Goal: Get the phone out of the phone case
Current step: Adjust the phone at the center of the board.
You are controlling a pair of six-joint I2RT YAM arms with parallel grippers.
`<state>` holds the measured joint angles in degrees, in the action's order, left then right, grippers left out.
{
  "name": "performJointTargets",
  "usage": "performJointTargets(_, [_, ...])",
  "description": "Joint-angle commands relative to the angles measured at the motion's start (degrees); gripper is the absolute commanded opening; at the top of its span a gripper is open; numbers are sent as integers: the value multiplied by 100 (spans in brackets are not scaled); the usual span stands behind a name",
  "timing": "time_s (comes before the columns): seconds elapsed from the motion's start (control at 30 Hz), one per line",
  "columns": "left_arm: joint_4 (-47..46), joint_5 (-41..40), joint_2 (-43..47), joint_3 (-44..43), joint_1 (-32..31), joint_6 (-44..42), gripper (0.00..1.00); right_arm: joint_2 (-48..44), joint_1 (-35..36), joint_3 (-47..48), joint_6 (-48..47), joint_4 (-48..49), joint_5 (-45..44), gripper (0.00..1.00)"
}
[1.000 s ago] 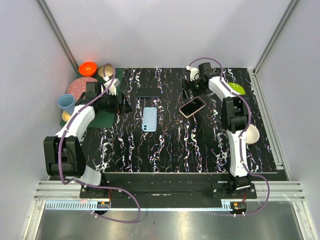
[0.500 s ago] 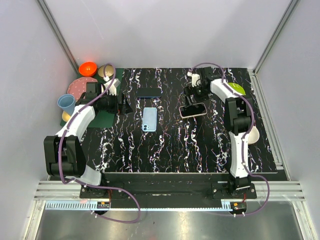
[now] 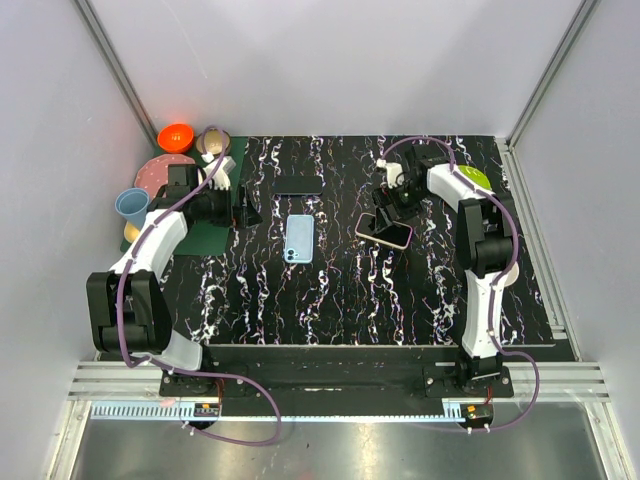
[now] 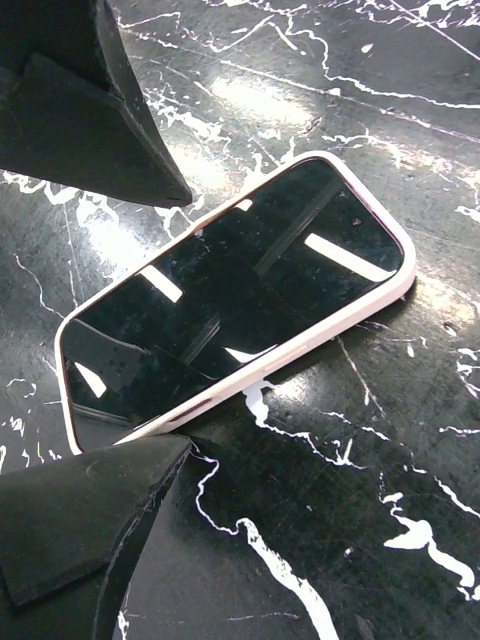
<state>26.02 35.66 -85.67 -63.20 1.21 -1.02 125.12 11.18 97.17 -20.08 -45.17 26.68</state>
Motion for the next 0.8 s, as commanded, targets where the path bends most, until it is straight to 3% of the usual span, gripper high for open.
performJointTargets(0.0, [-220,161,59,18,46,49,99,-479,-2,-40,-461,-299,57,100])
performJointTargets(0.4, [-212,169,-38,1,54,66,99,-357,367,-154,-1806,-370,-953,100])
performJointTargets(0.77, [-211,178,-55,1,54,58,99,-146,578,180,-2483,-704,-1023,100])
